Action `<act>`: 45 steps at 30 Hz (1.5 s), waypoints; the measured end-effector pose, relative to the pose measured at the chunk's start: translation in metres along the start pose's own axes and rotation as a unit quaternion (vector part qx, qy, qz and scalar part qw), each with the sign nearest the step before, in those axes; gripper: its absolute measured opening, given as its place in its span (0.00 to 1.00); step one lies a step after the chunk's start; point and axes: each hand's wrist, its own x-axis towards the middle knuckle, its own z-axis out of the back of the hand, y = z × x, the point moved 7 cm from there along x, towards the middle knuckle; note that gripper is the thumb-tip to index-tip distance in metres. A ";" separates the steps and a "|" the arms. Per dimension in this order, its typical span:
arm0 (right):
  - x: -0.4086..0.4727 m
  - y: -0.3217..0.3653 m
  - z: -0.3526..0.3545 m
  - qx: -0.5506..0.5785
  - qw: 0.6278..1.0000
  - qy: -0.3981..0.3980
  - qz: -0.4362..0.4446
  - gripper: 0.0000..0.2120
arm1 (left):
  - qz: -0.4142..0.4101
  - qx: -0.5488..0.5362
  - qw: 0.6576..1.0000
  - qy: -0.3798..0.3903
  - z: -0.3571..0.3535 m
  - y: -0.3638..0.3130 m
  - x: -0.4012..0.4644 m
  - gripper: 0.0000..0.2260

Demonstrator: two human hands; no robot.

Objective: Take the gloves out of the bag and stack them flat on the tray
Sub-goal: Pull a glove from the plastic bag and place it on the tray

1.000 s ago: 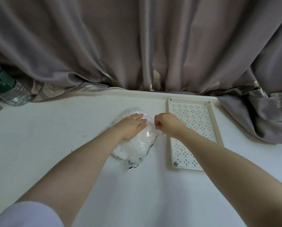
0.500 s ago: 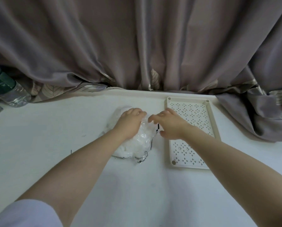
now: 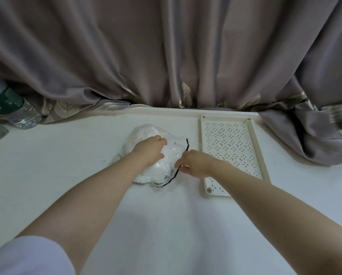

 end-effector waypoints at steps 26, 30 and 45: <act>-0.010 -0.020 0.050 0.418 0.861 -0.256 -0.136 0.07 | 0.028 -0.208 0.949 -0.237 0.052 0.027 -0.031 0.05; -0.010 -0.015 0.046 0.500 0.826 -0.234 -0.113 0.09 | -0.006 -0.122 0.963 -0.239 0.045 0.011 -0.038 0.14; -0.022 -0.058 0.022 0.626 0.705 -0.212 -0.257 0.09 | 0.050 0.102 0.993 -0.027 -0.006 -0.015 -0.020 0.21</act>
